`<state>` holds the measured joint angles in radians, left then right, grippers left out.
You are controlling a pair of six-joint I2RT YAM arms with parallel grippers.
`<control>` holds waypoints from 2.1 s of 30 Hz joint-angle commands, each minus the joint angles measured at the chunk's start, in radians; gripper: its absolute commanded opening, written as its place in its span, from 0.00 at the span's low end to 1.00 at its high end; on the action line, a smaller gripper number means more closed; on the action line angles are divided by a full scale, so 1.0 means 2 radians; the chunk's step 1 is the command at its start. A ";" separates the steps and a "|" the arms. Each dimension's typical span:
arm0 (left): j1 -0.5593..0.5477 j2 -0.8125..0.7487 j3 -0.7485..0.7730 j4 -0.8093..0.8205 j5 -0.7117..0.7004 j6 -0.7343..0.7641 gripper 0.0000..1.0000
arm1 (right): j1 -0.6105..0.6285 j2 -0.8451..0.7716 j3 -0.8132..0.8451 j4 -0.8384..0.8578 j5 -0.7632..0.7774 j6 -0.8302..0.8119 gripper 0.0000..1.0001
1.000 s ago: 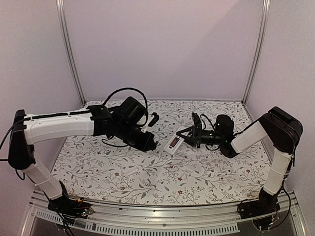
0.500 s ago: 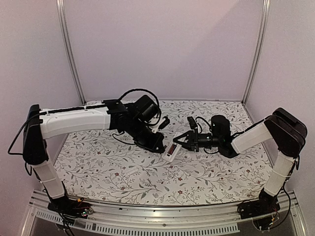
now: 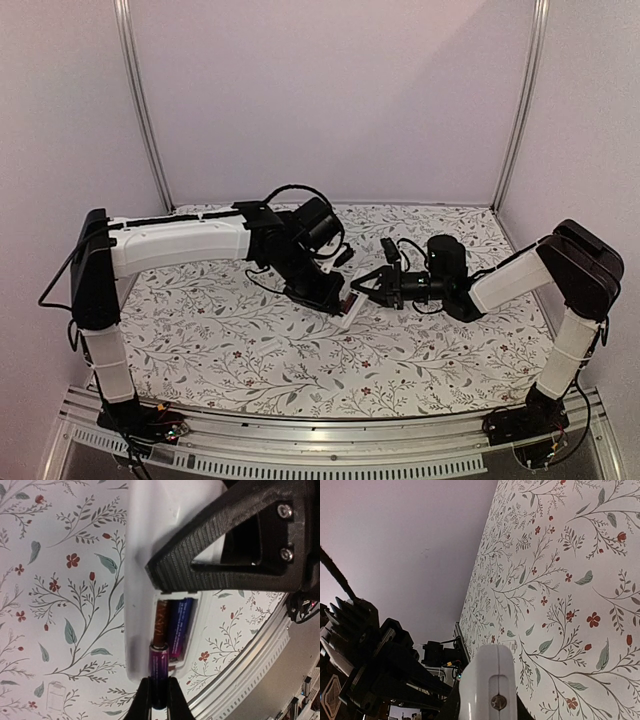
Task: Load the batteries into the remote control
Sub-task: Place the battery in the battery compartment.
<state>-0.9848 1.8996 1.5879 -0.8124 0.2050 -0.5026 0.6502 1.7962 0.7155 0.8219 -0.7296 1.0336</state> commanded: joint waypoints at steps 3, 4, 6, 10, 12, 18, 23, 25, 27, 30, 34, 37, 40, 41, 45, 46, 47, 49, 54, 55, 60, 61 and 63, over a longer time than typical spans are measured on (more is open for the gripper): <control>-0.006 0.028 0.038 -0.027 -0.009 -0.001 0.00 | 0.005 0.000 0.007 0.010 0.007 0.006 0.00; -0.006 0.032 0.041 -0.028 -0.008 0.000 0.00 | 0.004 0.000 0.006 0.013 0.007 0.008 0.00; -0.006 0.038 0.050 -0.034 -0.009 0.002 0.00 | 0.004 0.002 0.006 0.017 0.007 0.011 0.00; -0.007 0.053 0.070 -0.053 -0.023 0.005 0.02 | 0.005 0.003 0.005 0.027 0.007 0.019 0.00; -0.007 0.059 0.083 -0.064 -0.032 0.003 0.04 | 0.004 0.005 0.005 0.031 0.007 0.024 0.00; -0.006 0.078 0.103 -0.083 -0.050 -0.005 0.09 | 0.004 0.009 0.002 0.048 0.005 0.037 0.00; -0.007 0.082 0.108 -0.083 -0.052 -0.006 0.17 | 0.004 0.018 0.001 0.068 0.002 0.054 0.00; -0.006 0.080 0.108 -0.083 -0.055 -0.005 0.20 | 0.005 0.019 0.000 0.072 0.002 0.056 0.00; -0.005 0.078 0.109 -0.083 -0.058 -0.004 0.22 | 0.004 0.020 -0.001 0.075 0.001 0.058 0.00; -0.006 0.075 0.111 -0.083 -0.059 -0.003 0.25 | 0.004 0.022 -0.001 0.080 0.000 0.062 0.00; -0.006 0.061 0.107 -0.075 -0.072 0.001 0.31 | 0.004 0.024 -0.001 0.084 -0.002 0.066 0.00; -0.005 0.042 0.097 -0.059 -0.082 0.009 0.37 | 0.004 0.024 -0.001 0.085 -0.003 0.067 0.00; -0.006 0.025 0.091 -0.049 -0.097 0.017 0.39 | 0.004 0.024 0.000 0.086 -0.004 0.068 0.00; -0.005 0.021 0.091 -0.049 -0.100 0.021 0.39 | 0.004 0.024 0.000 0.086 -0.005 0.068 0.00; -0.005 0.004 0.080 -0.038 -0.101 0.036 0.38 | 0.004 0.023 0.000 0.088 -0.006 0.070 0.00; -0.005 -0.003 0.073 -0.029 -0.101 0.040 0.38 | 0.004 0.023 0.000 0.087 -0.006 0.070 0.00; -0.005 -0.012 0.063 -0.016 -0.100 0.042 0.38 | 0.004 0.023 0.000 0.087 -0.007 0.071 0.00; -0.005 -0.038 0.038 0.009 -0.095 0.050 0.41 | 0.004 0.024 0.001 0.087 -0.008 0.070 0.00; -0.004 -0.087 -0.014 0.051 -0.081 0.070 0.51 | 0.004 0.025 0.003 0.091 -0.013 0.069 0.00; -0.004 -0.098 -0.035 0.064 -0.077 0.077 0.55 | 0.004 0.024 0.004 0.092 -0.014 0.069 0.00; 0.001 -0.187 -0.179 0.189 -0.048 0.112 0.83 | 0.004 0.019 0.007 0.111 -0.028 0.071 0.00; 0.005 -0.200 -0.201 0.207 -0.037 0.109 0.90 | 0.004 0.019 0.007 0.117 -0.030 0.071 0.00; 0.020 -0.213 -0.230 0.230 0.005 0.104 0.94 | 0.005 0.019 0.008 0.130 -0.034 0.074 0.00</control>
<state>-0.9890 1.5303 1.2362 -0.5392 0.0910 -0.3183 0.6510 1.8416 0.7151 0.9974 -0.7650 1.1702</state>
